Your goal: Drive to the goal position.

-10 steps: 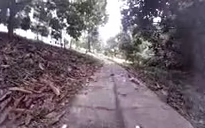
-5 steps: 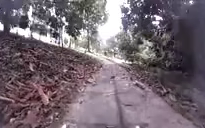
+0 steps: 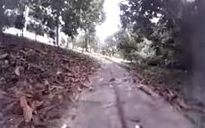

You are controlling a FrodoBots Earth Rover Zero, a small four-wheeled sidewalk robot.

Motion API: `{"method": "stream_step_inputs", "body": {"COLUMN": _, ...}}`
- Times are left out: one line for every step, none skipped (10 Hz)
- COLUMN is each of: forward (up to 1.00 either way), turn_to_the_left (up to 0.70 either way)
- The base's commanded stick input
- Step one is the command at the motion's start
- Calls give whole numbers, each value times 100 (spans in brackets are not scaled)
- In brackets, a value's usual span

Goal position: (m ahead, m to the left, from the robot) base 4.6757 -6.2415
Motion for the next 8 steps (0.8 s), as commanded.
{"method": "stream_step_inputs", "body": {"forward": 70, "turn_to_the_left": -17}}
{"method": "stream_step_inputs", "body": {"forward": 70, "turn_to_the_left": -21}}
{"method": "stream_step_inputs", "body": {"forward": 70, "turn_to_the_left": -16}}
{"method": "stream_step_inputs", "body": {"forward": 70, "turn_to_the_left": -10}}
{"method": "stream_step_inputs", "body": {"forward": 70, "turn_to_the_left": -5}}
{"method": "stream_step_inputs", "body": {"forward": 70, "turn_to_the_left": -1}}
{"method": "stream_step_inputs", "body": {"forward": 70, "turn_to_the_left": -1}}
{"method": "stream_step_inputs", "body": {"forward": 70, "turn_to_the_left": -6}}
